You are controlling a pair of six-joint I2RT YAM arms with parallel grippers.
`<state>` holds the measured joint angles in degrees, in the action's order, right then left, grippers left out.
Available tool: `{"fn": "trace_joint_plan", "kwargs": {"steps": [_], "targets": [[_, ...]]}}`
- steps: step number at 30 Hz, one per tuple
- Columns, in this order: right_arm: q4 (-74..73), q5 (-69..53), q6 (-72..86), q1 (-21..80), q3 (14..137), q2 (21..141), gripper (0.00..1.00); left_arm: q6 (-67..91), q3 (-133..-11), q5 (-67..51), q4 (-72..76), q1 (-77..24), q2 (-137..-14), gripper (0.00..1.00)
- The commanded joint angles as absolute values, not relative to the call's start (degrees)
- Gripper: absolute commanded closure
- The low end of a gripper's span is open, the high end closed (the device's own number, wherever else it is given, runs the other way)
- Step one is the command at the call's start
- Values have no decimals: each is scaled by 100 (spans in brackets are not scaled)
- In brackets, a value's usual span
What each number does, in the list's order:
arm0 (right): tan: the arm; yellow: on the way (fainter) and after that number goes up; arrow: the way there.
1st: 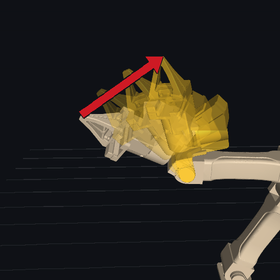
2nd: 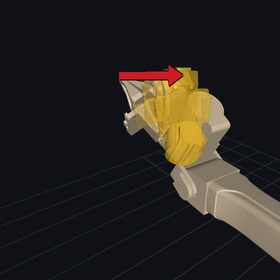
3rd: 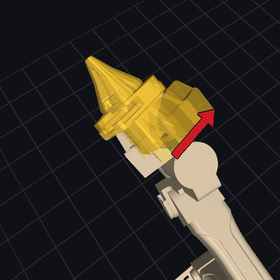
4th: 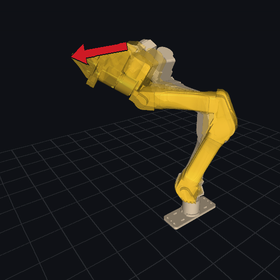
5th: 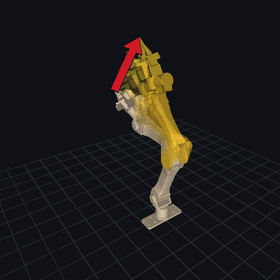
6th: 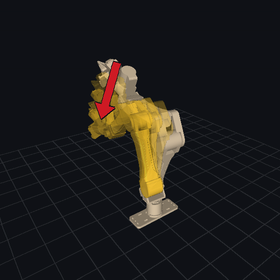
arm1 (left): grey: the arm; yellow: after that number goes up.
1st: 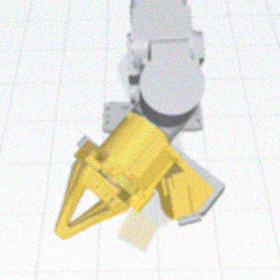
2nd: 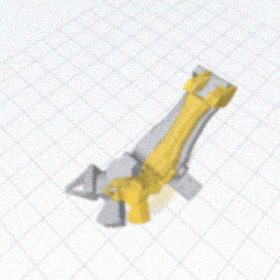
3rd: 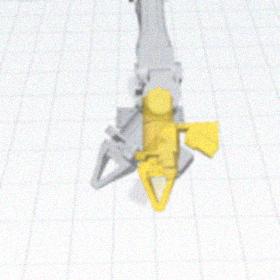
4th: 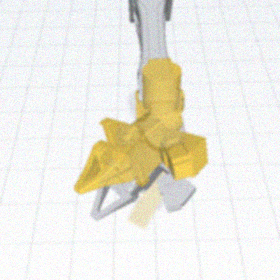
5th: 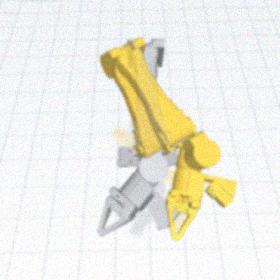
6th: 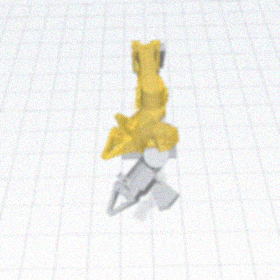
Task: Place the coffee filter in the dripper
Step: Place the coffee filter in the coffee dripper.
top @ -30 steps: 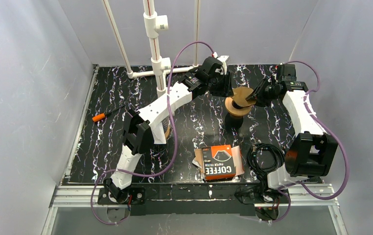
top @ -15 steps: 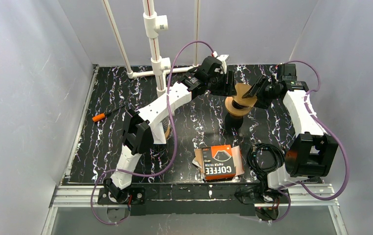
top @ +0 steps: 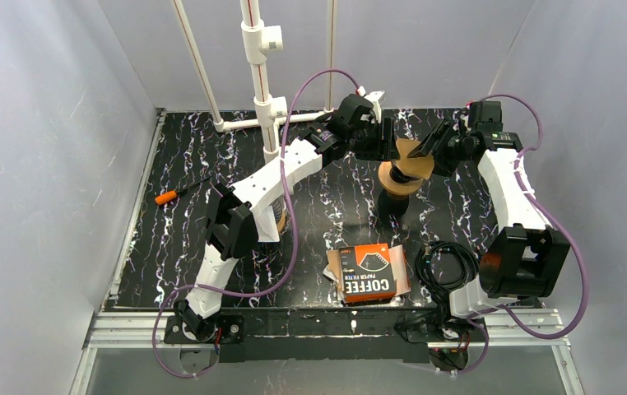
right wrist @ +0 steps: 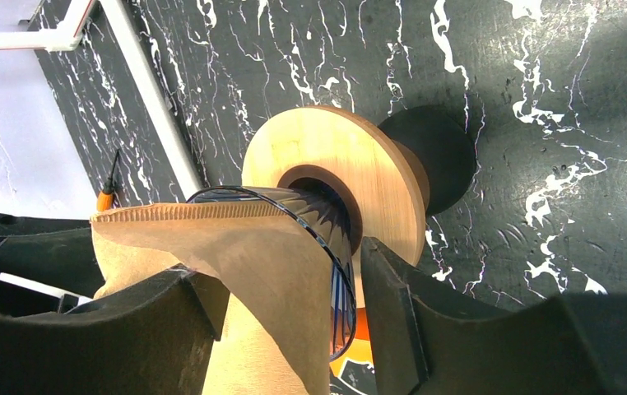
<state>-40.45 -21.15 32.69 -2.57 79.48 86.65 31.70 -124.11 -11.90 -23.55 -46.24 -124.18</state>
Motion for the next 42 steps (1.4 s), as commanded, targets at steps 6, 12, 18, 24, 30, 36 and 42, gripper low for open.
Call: {"fn": "trace_joint_plan", "kwargs": {"steps": [6, 12, 18, 24, 30, 36, 42], "targets": [[-4069, -2151, 3235, -359, 8222, 8440, 34, 3033, -12496, -939, -2627, -4579, -12186, 51], [-4098, -2083, 3228, -373, 8191, 8471, 47, 3015, -12543, -810, -2781, -4570, -12246, 53], [-3973, -2204, 3241, -373, 7952, 8570, 61, 2948, -12636, -809, -2854, -4564, -12333, 54], [-3912, -2215, 3248, -374, 7836, 8679, 69, 2858, -12676, -765, -2941, -4570, -12381, 54], [-3941, -2142, 3156, -378, 7801, 8769, 73, 2831, -12674, -740, -3002, -4561, -12404, 55], [-3991, -2094, 3094, -378, 7796, 8746, 73, 2806, -12683, -668, -3028, -4542, -12360, 55], [-4029, -2261, 3087, -377, 7993, 8689, 62, 2836, -12687, -671, -2970, -4524, -12295, 53]]}}
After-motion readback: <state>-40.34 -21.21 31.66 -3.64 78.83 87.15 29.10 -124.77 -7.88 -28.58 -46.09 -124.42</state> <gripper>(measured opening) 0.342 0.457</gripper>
